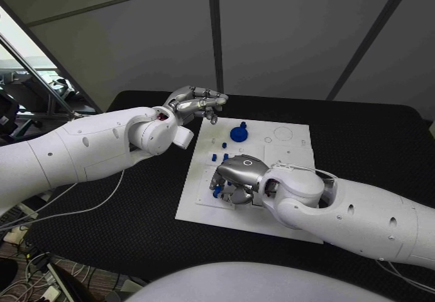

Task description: Assemble the parts on the task board

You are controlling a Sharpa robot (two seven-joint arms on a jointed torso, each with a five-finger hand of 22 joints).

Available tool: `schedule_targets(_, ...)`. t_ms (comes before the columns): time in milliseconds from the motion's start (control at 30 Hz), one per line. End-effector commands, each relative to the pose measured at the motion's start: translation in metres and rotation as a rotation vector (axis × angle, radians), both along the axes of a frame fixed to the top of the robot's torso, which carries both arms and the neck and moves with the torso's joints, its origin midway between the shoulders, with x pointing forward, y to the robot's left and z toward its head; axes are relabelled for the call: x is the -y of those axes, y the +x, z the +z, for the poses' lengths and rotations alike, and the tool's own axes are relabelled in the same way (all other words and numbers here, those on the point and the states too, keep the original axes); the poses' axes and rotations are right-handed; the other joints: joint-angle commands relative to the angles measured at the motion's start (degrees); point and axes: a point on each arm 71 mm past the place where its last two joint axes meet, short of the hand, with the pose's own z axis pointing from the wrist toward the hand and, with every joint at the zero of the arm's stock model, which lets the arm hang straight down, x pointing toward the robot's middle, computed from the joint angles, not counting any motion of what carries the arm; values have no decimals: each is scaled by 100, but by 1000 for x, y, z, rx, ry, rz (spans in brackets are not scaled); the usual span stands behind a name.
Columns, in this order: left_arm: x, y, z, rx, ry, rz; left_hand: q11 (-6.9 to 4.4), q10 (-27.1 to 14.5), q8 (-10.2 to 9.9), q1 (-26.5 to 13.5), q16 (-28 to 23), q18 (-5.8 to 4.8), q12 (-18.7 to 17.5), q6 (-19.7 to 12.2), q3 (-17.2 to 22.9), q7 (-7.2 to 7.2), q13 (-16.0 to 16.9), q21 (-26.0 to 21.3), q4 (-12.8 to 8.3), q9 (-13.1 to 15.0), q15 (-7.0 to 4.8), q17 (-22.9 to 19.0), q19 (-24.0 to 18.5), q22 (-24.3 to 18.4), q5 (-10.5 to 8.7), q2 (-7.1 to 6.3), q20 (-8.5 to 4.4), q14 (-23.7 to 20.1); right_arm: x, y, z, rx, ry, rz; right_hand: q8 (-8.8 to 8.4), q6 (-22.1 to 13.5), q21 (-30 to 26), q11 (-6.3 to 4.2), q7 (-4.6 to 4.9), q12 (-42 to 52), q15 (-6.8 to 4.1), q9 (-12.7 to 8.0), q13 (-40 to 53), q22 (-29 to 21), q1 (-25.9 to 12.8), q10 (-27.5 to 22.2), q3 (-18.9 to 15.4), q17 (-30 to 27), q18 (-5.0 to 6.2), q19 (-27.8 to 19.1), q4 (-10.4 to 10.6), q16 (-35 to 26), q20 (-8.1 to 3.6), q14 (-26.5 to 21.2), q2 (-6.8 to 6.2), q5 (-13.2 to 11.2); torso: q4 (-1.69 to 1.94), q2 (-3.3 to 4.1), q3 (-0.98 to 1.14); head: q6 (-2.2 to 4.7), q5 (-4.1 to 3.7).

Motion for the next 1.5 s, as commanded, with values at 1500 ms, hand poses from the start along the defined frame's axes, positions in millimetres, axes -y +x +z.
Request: schedule_targets(1500,-6,-3,0,-10,1,-3,-12,-54,29,-14,-24,-25,30,-48,14,-3,-11,-41,19,8,10,-12,-49,-8,26,44,7,-39,202,13,43,-118,165,-718,954,-336,404,-365,-328,5452,-234,196,4802,990,-796,968,-3076,1496,-201,443,1621,1004,-224,291,-59,745,-140,-55,-20,222,-1061)
